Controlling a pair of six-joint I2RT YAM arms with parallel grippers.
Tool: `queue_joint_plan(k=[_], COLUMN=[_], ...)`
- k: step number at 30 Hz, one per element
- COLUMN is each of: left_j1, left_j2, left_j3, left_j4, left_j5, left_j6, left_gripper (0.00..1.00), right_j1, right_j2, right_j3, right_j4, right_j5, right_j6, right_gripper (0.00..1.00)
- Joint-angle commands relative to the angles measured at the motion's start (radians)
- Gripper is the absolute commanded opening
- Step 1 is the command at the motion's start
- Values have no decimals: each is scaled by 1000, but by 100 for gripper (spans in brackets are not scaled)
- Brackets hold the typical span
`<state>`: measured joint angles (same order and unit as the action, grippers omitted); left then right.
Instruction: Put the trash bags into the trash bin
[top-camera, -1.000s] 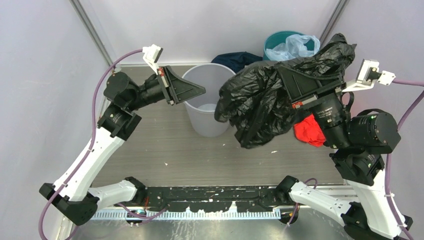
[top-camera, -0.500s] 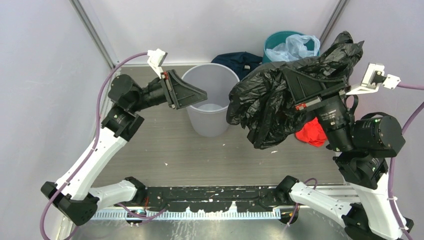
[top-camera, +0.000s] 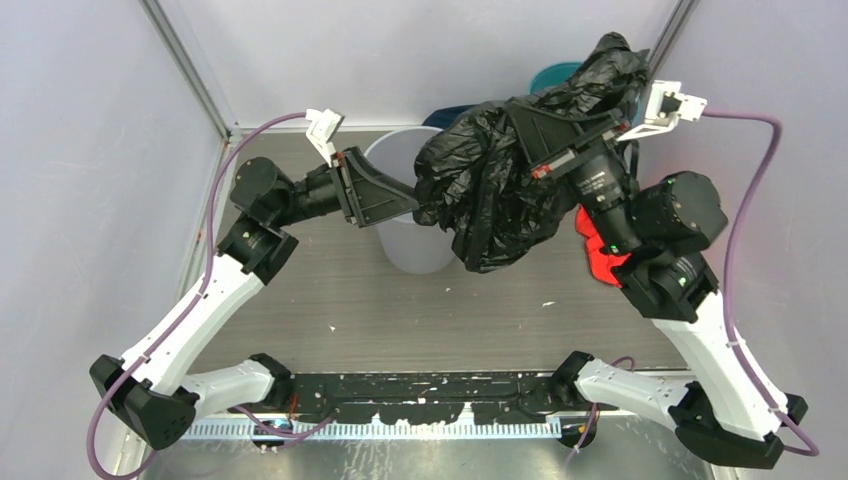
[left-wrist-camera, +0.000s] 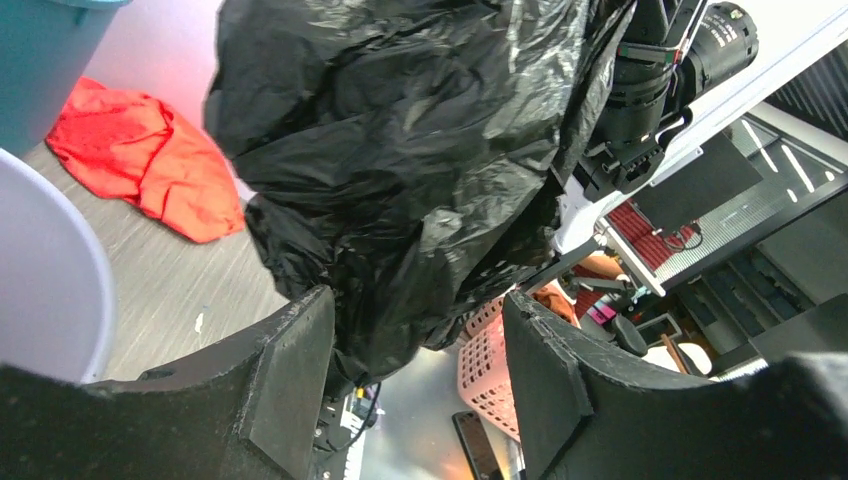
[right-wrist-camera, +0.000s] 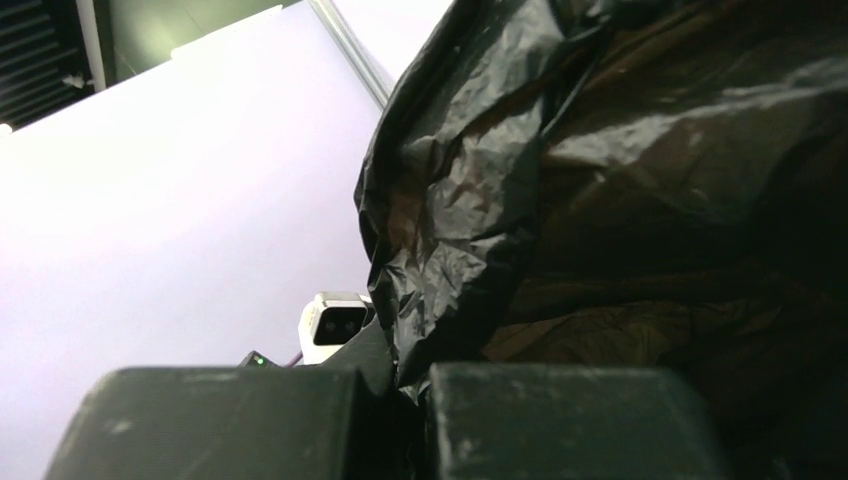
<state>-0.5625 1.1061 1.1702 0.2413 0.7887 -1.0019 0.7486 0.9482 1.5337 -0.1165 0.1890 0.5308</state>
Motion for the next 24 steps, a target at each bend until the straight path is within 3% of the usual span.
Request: queue_joint_plan(k=[1,16,24], left_j1=[0,-1,-17], left_j2=[-19,4,5], left_j3=[19,36,44], left_j4=[24,-156,-144], left_j5=[4,-125,-197], left_j6=[69,256,267], left_gripper=[64,64,64], right_j1=[1,0,1], right_j2=[31,93,93], right_j3=[44,57,40], right_j4=[100,167,178], right_j5=[-19,-63,-90], right_j6=[30,102,144], right_gripper=[1,1,1])
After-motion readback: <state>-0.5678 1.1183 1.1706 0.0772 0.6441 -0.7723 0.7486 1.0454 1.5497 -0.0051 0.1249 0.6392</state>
